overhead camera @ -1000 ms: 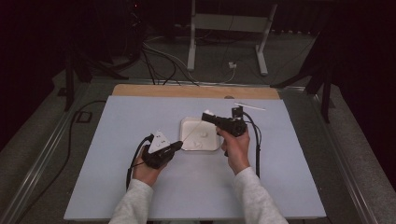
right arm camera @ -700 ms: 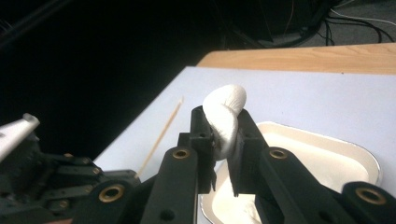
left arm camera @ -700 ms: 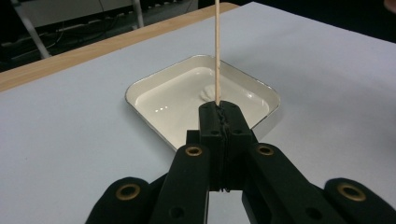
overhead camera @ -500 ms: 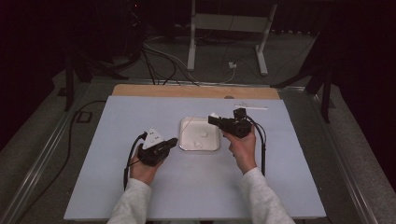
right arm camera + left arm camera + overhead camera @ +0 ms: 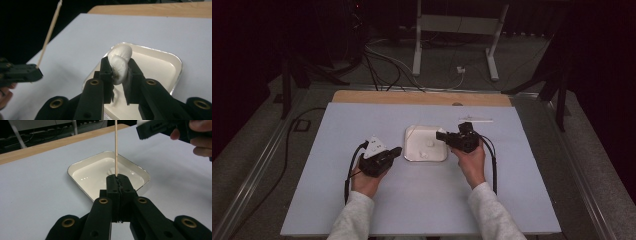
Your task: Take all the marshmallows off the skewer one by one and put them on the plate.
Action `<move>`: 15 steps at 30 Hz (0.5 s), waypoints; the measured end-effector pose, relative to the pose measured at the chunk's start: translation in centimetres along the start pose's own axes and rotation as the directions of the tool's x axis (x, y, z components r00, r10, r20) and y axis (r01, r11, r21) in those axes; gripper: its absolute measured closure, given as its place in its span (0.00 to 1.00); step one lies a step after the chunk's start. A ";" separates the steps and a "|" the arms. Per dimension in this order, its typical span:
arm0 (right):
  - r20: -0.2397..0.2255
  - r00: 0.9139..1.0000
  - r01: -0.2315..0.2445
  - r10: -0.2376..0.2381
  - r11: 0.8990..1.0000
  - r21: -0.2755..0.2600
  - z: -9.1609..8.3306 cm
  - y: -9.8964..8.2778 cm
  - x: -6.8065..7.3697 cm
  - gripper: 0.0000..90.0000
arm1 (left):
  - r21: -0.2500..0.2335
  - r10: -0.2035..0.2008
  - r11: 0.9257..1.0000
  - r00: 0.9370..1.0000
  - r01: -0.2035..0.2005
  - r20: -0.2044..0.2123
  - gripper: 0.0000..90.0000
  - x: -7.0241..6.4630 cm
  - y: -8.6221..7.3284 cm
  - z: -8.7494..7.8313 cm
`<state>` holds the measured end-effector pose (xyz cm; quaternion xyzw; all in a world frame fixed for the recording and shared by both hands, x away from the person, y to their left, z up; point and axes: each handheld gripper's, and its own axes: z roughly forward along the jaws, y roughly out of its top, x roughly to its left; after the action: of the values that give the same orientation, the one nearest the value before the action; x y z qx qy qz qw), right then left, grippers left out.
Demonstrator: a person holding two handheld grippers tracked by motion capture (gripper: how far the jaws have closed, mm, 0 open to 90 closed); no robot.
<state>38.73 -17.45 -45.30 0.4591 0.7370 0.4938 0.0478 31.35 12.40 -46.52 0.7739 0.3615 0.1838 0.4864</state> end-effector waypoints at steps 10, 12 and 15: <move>0.022 1.000 0.002 -0.003 0.999 0.055 1.3 -1.5 -0.6 0.88 | -0.002 -0.007 1.000 1.000 0.007 0.000 1.00 0.1 0.0 -0.1; 0.026 1.000 -0.005 0.003 0.998 0.063 1.6 -1.9 -0.8 0.87 | -0.003 -0.008 1.000 1.000 0.008 0.000 1.00 0.1 0.0 -0.1; 0.032 0.999 -0.009 0.007 0.996 0.087 2.0 -2.4 -1.1 0.87 | -0.003 -0.008 1.000 1.000 0.008 0.000 1.00 0.1 0.0 -0.1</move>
<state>38.94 -17.11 -48.62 0.4715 0.7552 0.4539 0.0373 31.37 12.49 -46.49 0.7716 0.3643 0.1825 0.4884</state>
